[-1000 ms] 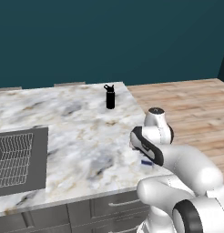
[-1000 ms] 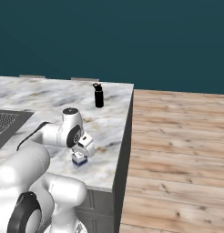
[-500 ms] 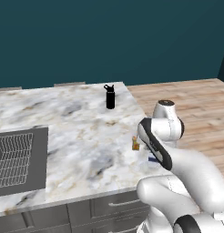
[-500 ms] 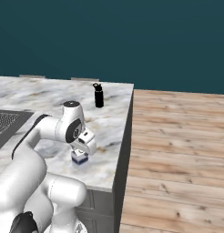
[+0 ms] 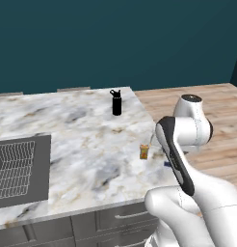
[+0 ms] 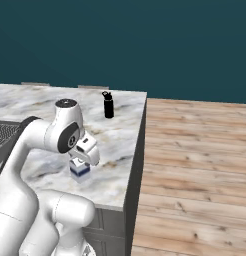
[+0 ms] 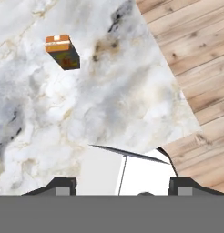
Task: Move the drinks to the dining counter.
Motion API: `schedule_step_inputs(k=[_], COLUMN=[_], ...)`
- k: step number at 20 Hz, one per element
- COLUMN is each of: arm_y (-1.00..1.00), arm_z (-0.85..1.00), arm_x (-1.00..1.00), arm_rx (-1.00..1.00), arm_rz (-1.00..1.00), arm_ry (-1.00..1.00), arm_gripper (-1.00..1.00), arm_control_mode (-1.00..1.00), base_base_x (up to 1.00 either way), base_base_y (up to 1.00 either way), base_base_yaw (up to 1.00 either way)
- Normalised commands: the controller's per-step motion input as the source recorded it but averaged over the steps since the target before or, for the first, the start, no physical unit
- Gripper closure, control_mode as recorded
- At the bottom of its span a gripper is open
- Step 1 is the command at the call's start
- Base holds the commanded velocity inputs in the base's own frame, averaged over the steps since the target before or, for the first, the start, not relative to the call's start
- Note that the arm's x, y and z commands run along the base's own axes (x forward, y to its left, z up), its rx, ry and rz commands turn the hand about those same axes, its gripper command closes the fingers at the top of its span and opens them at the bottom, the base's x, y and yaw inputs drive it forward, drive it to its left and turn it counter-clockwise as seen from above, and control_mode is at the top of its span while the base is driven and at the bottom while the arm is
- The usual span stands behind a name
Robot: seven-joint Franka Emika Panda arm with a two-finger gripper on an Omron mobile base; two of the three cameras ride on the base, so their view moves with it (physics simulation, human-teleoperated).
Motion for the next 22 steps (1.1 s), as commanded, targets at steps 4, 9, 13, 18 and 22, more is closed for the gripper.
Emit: schedule_step_inputs(k=[4,9,13,18,22], arm_y=[0.01,0.1,0.06,0.09,0.0], arm_z=[0.85,0.71,0.64,0.44,0.0], arm_x=[-0.4,-0.29,-0.16,-0.18,0.0], arm_rx=[0.0,0.0,0.0,0.0,0.0], arm_rz=[0.02,0.02,0.0,0.01,0.0], arm_ry=[0.0,0.0,0.0,0.0,0.0], arm_gripper=[1.0,1.0,1.0,1.0,1.0], arm_control_mode=[-1.0,-1.0,-1.0,-1.0,1.0], base_base_x=[0.0,0.0,0.0,0.0,-0.22], base_base_y=[0.0,0.0,0.0,0.0,-0.15], base_base_yaw=[0.0,0.0,0.0,0.0,0.03])
